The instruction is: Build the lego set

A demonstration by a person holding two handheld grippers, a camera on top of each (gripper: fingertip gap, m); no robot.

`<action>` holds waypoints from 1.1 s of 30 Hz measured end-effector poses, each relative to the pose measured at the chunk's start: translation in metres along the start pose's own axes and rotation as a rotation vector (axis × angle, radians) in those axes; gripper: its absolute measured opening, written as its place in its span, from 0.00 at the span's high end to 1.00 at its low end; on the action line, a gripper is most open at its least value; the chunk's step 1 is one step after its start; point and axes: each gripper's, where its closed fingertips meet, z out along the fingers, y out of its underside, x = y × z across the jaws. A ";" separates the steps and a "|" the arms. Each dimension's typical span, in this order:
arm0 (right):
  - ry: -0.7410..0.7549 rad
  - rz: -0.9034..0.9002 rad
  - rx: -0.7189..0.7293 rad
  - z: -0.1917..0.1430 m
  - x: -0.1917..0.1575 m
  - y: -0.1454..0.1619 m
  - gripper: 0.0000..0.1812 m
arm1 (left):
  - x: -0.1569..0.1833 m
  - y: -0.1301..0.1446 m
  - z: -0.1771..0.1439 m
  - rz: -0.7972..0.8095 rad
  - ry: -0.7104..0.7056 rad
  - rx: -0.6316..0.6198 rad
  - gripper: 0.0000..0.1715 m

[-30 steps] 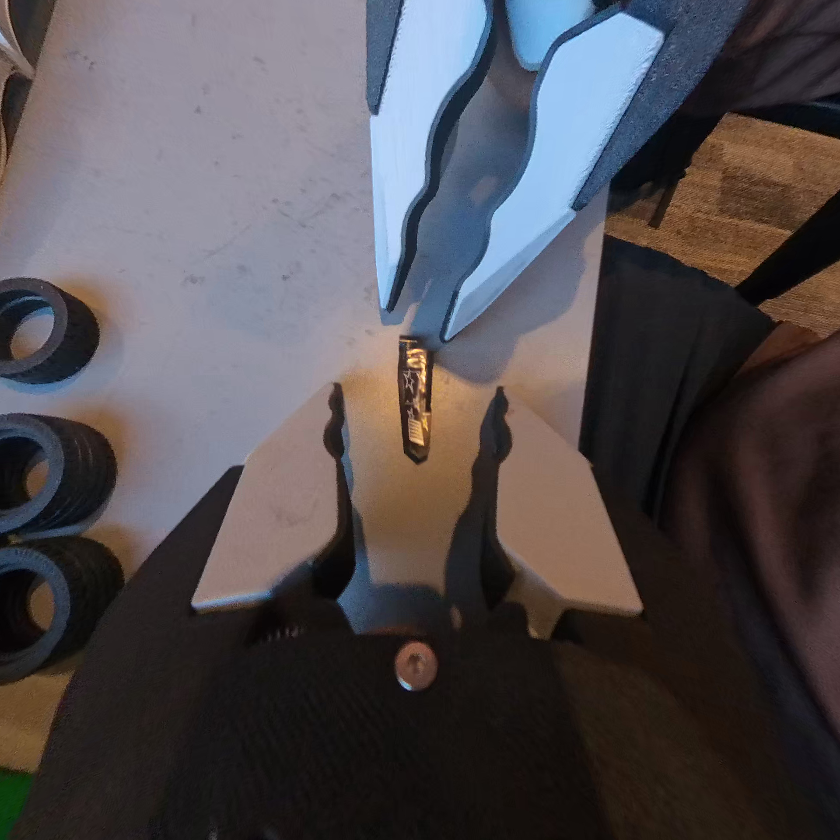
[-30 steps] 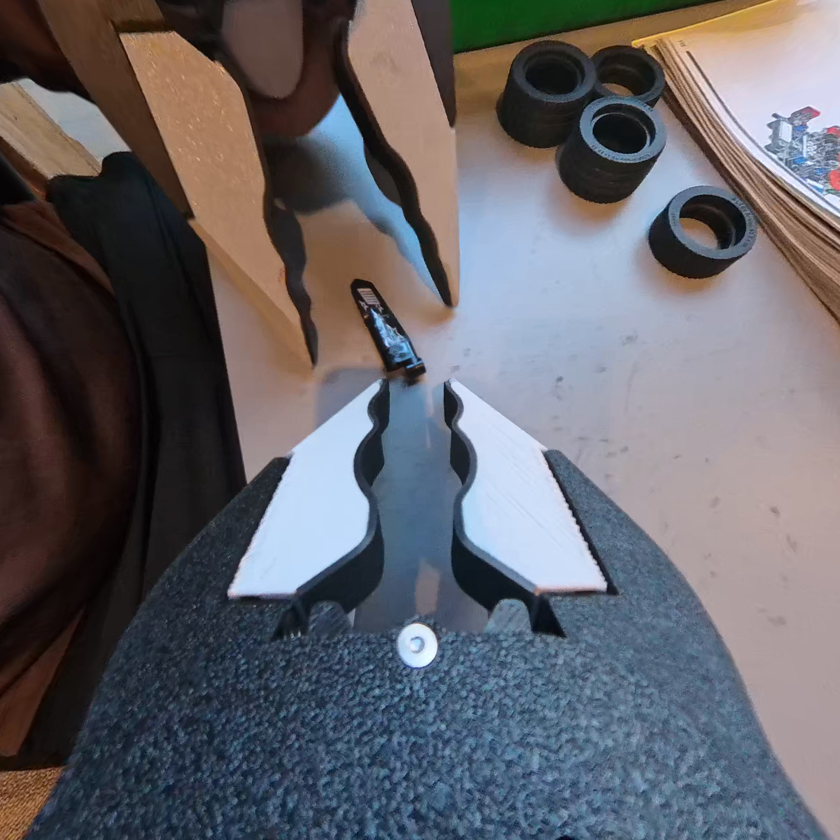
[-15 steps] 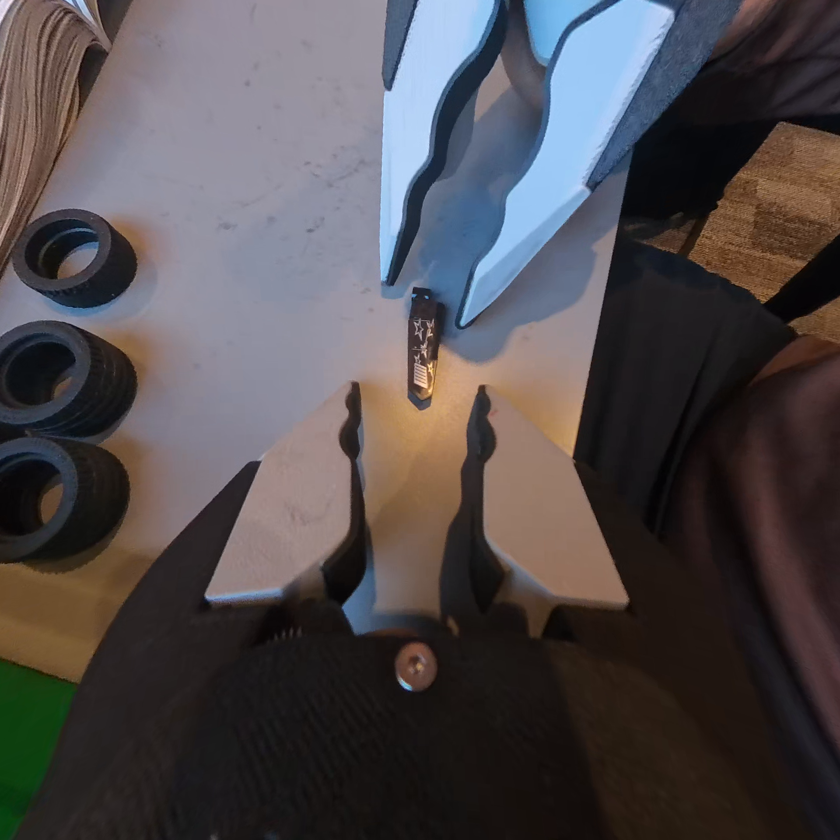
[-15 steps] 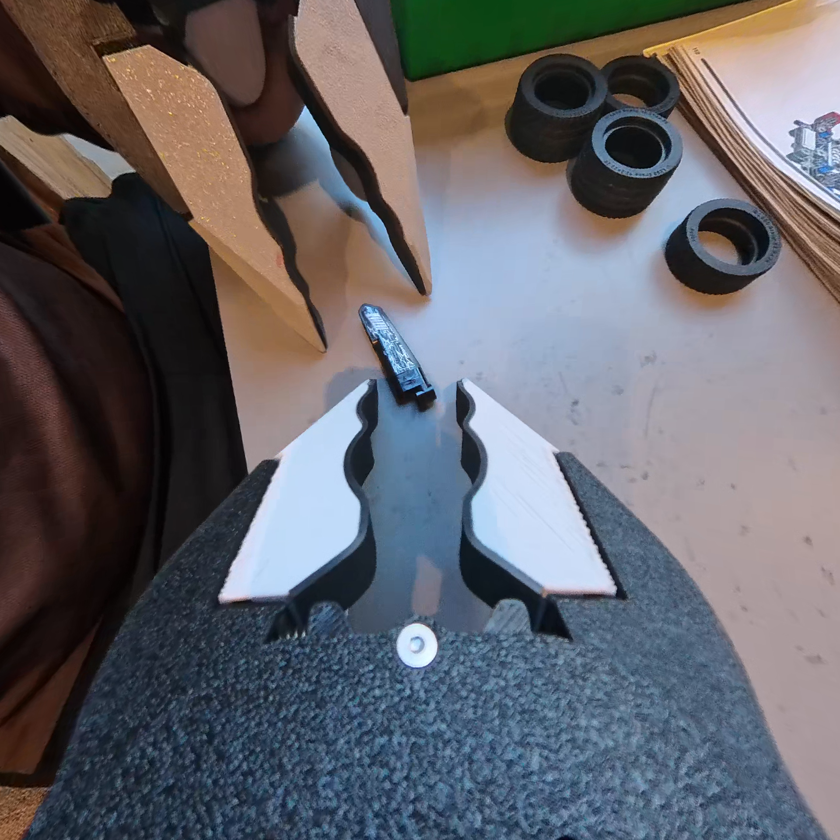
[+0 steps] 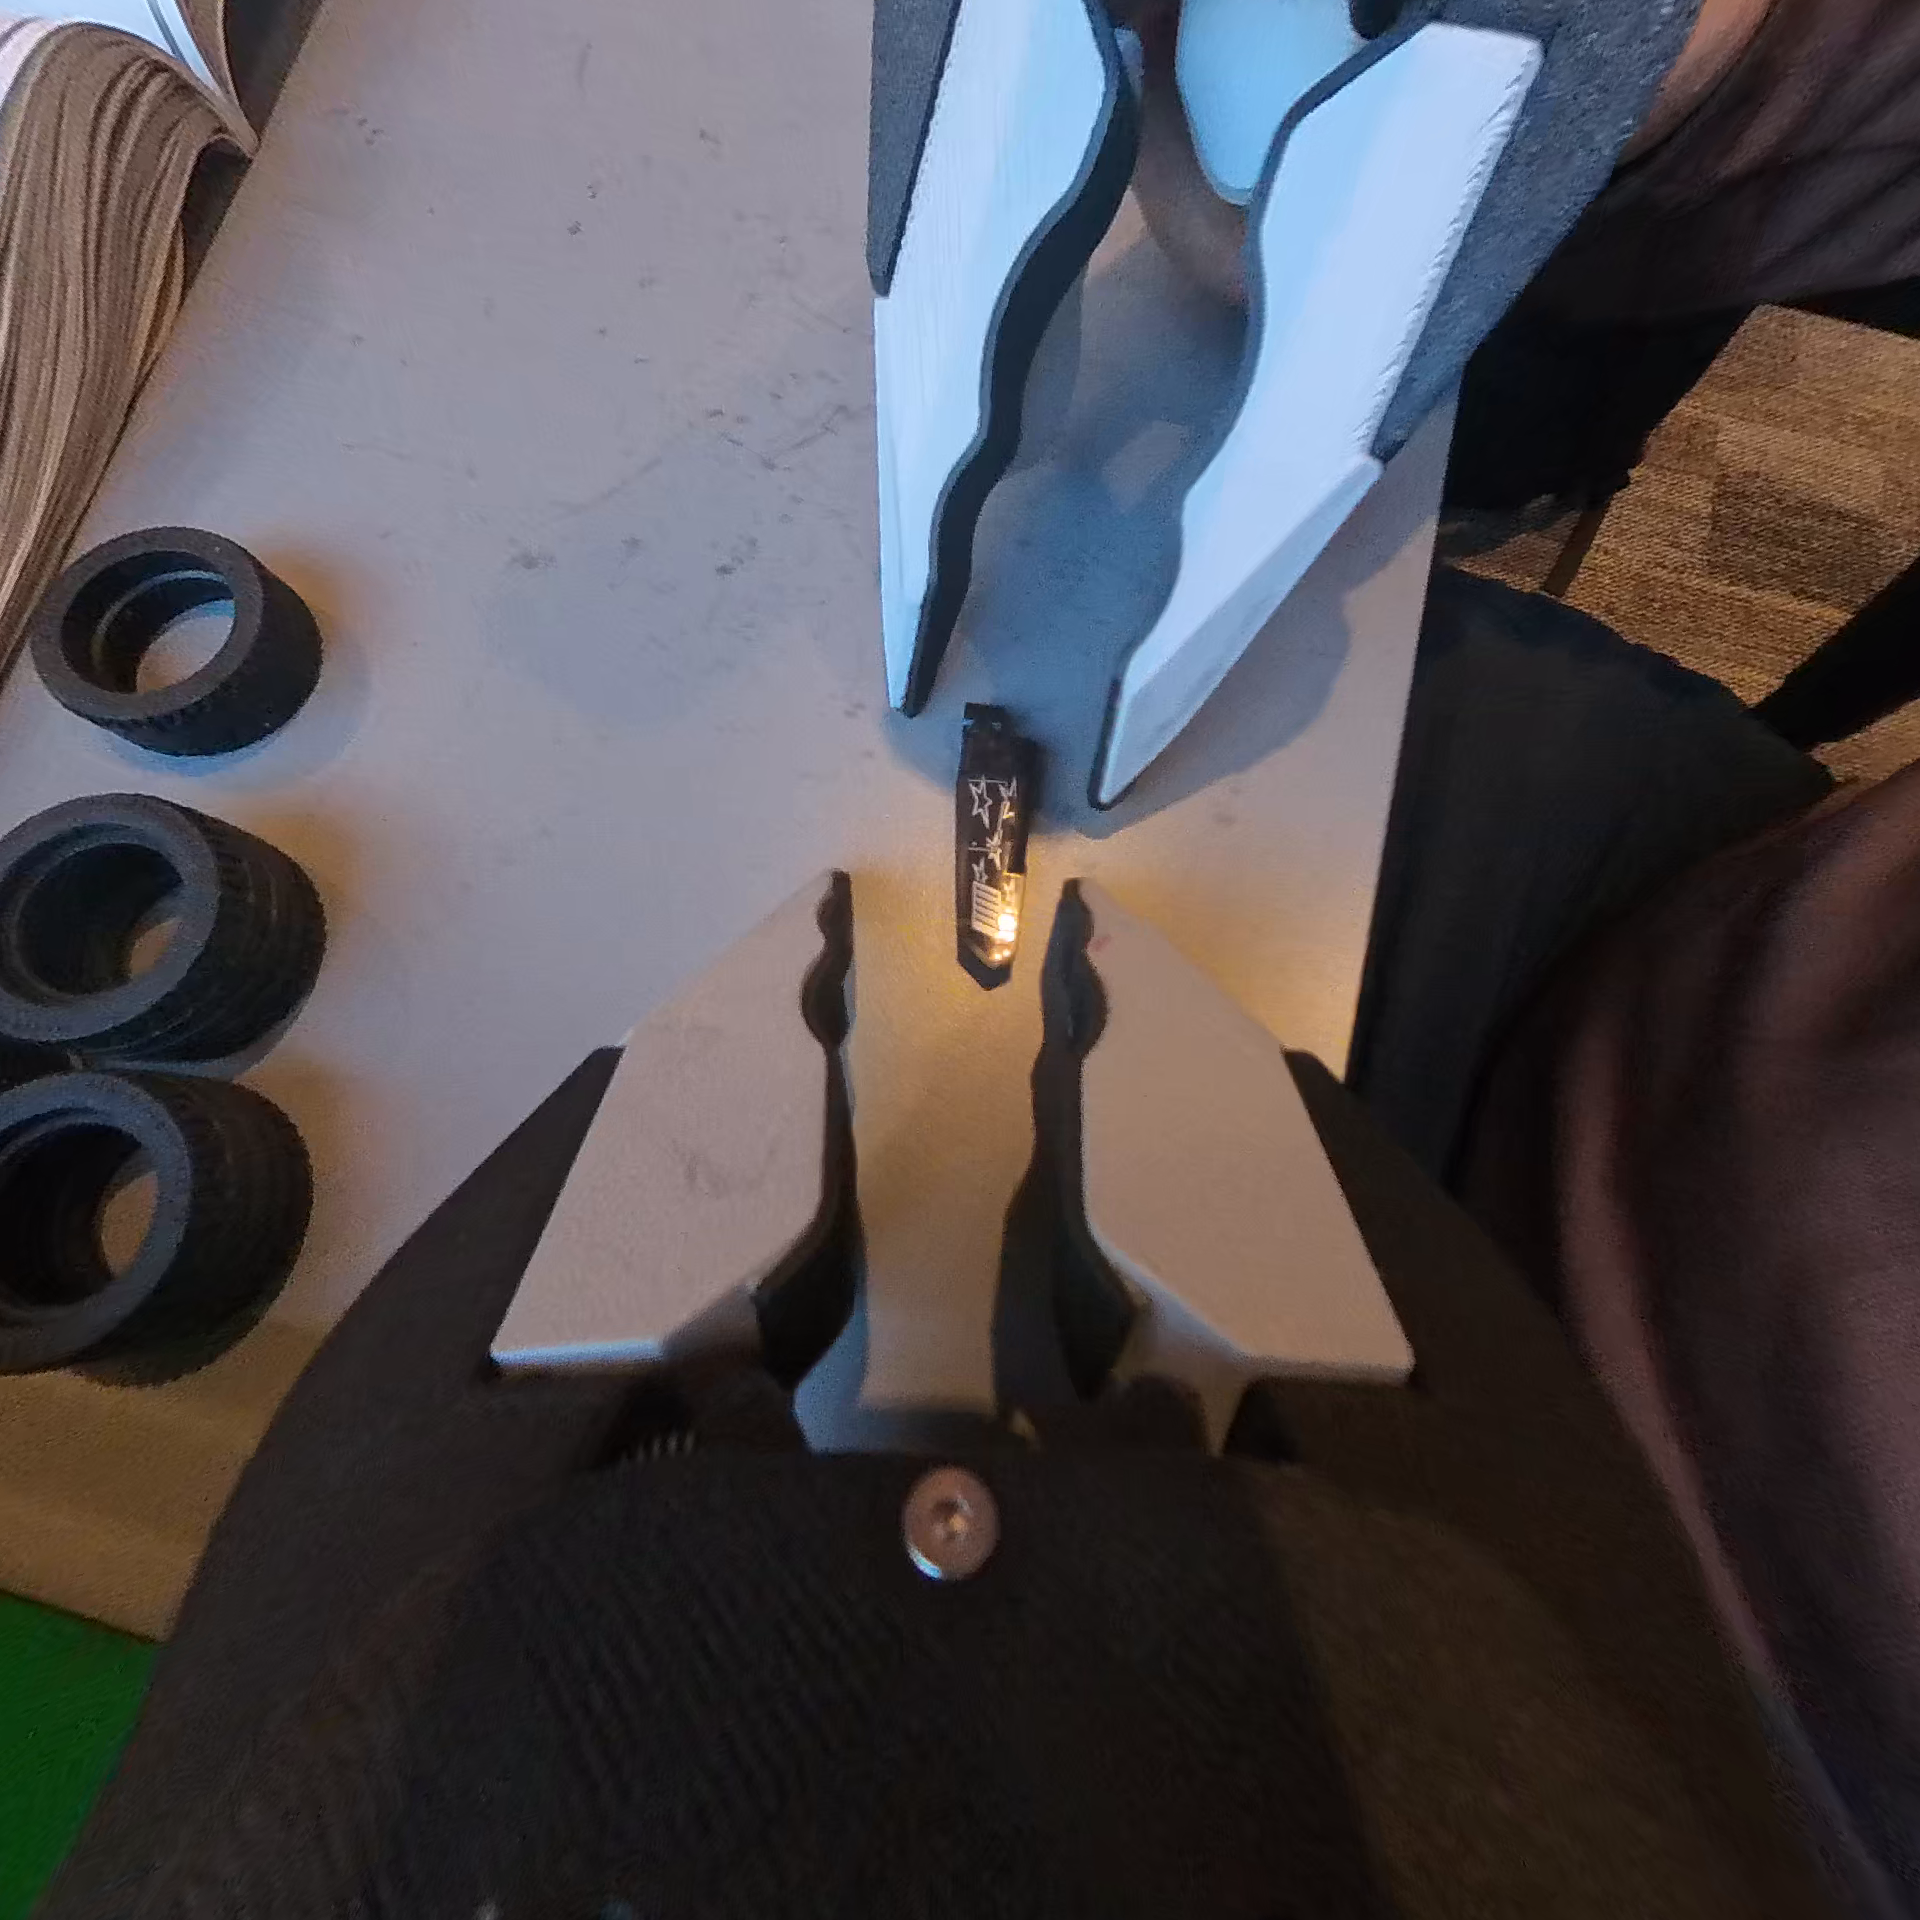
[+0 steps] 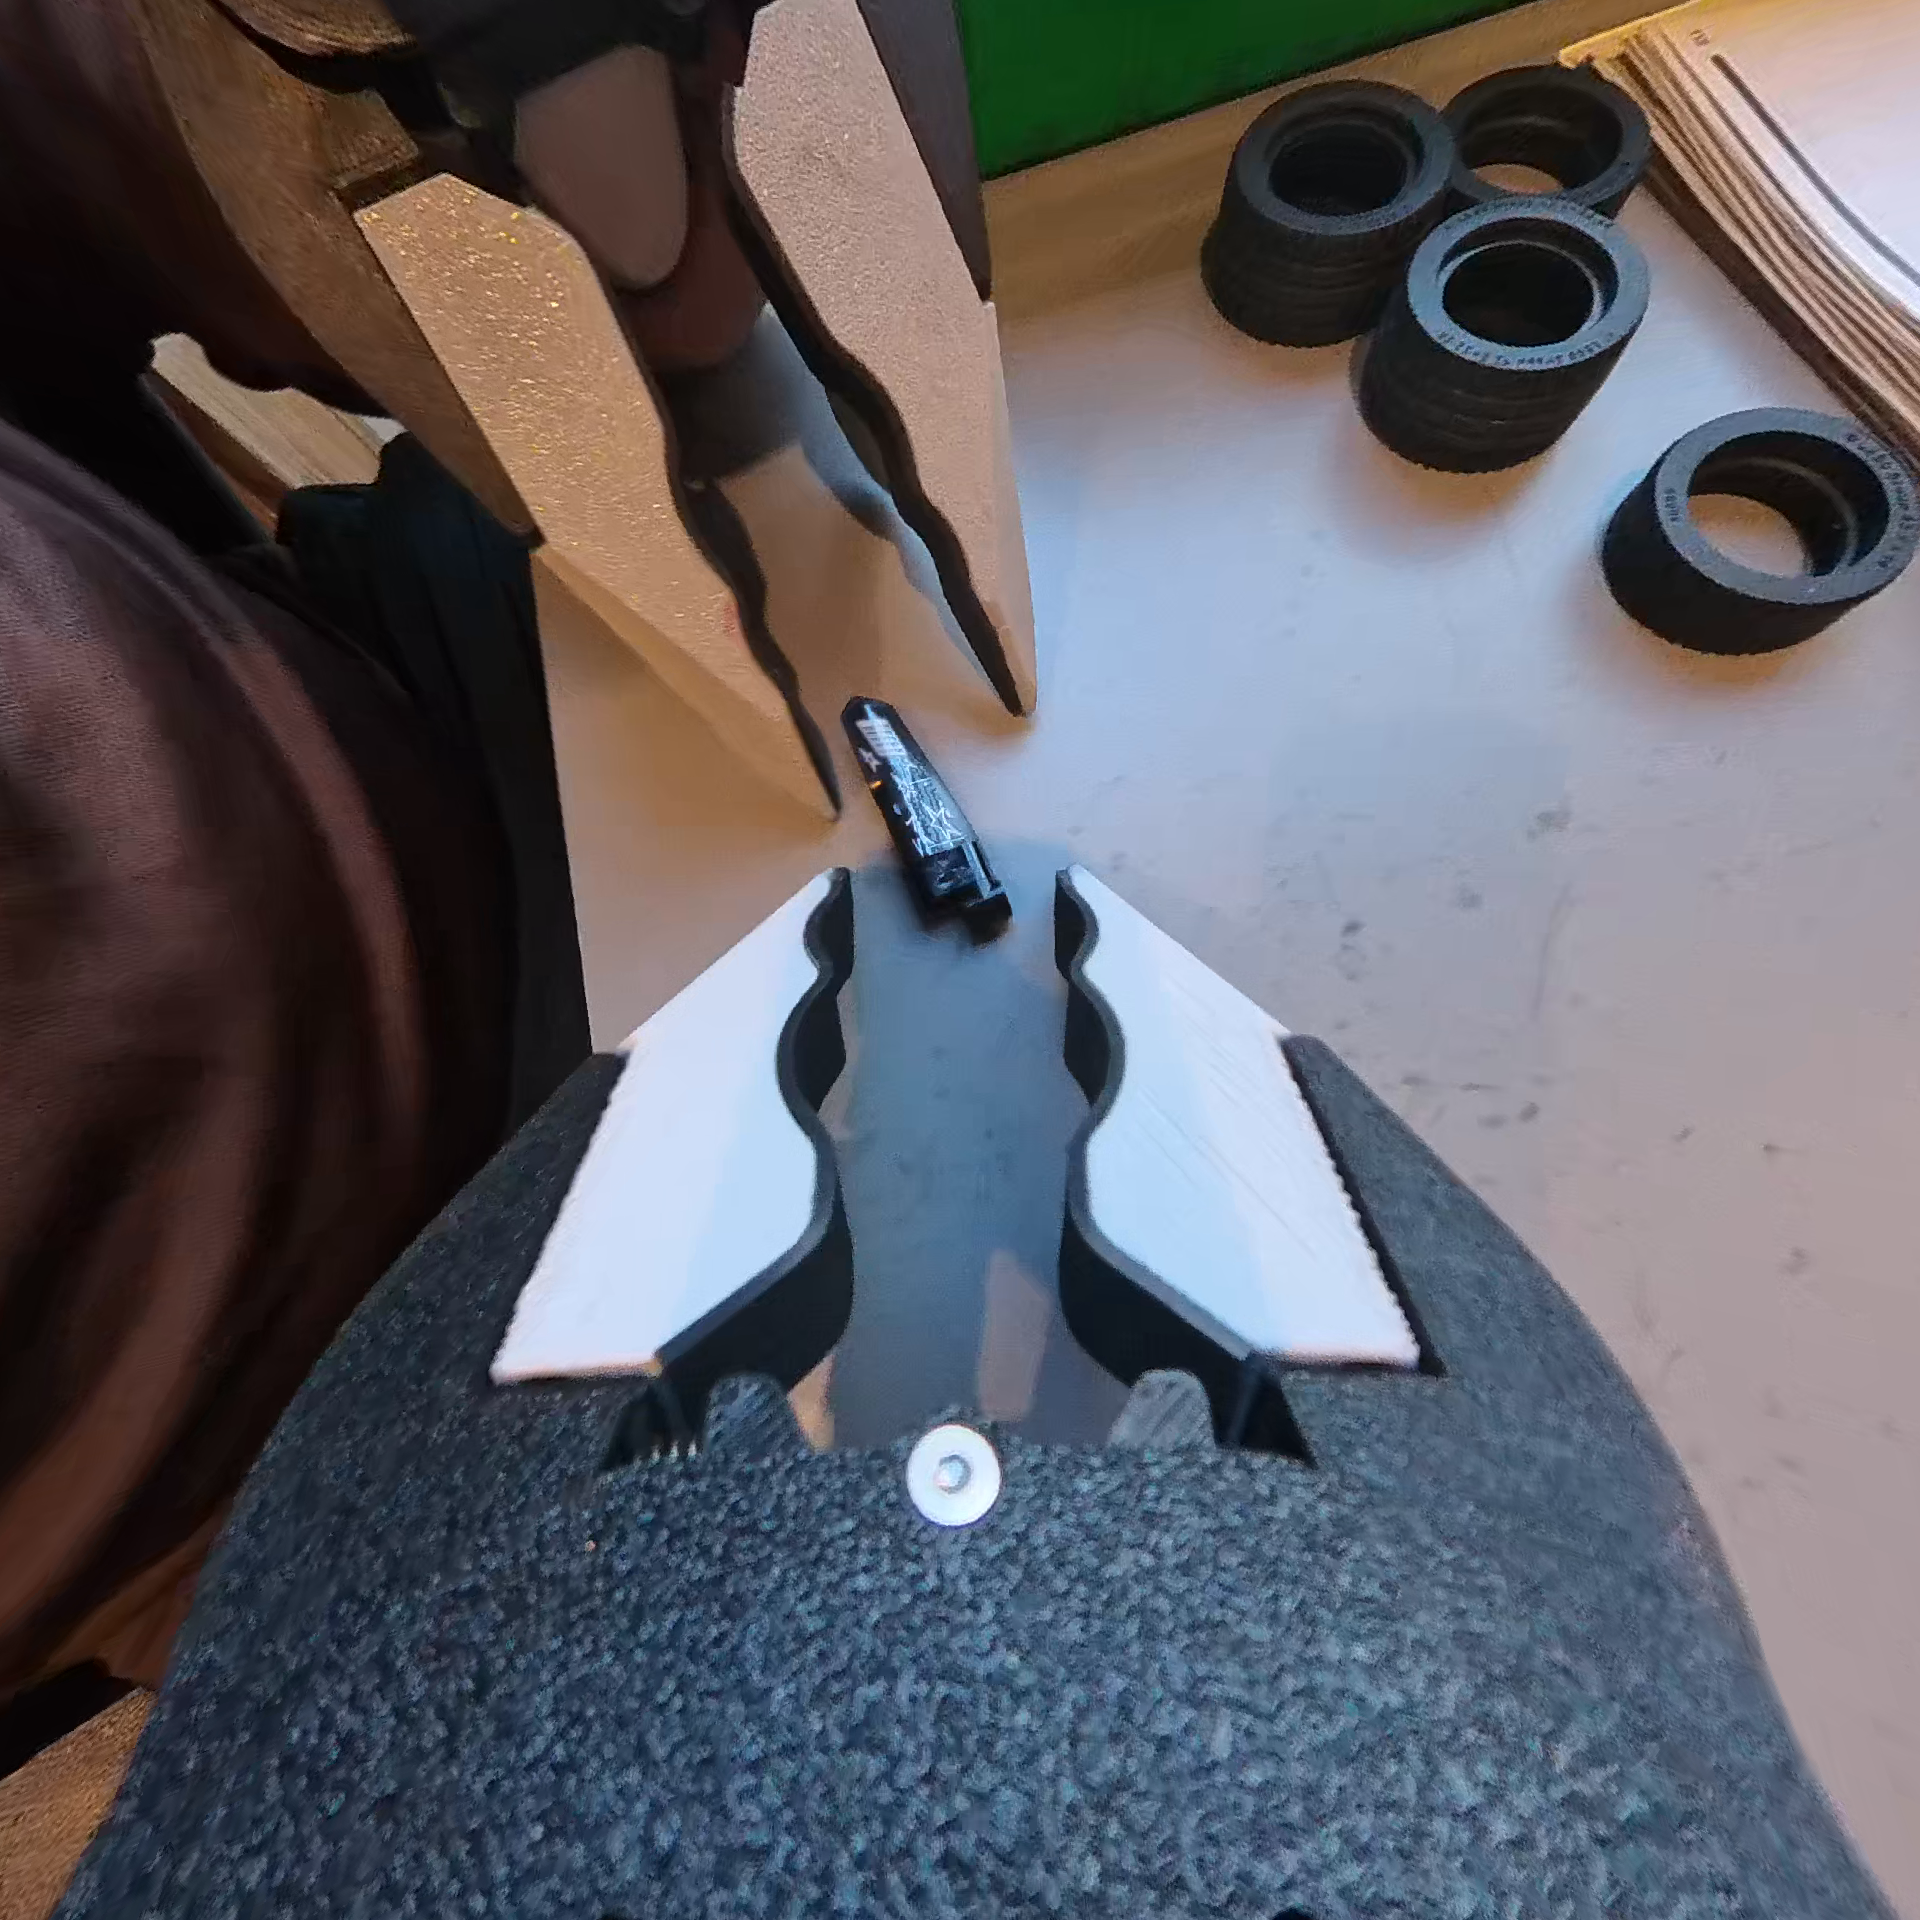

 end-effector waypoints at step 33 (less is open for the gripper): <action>0.097 0.053 0.089 -0.015 0.015 -0.007 0.75 | 0.006 0.000 0.000 0.032 0.041 0.000 0.84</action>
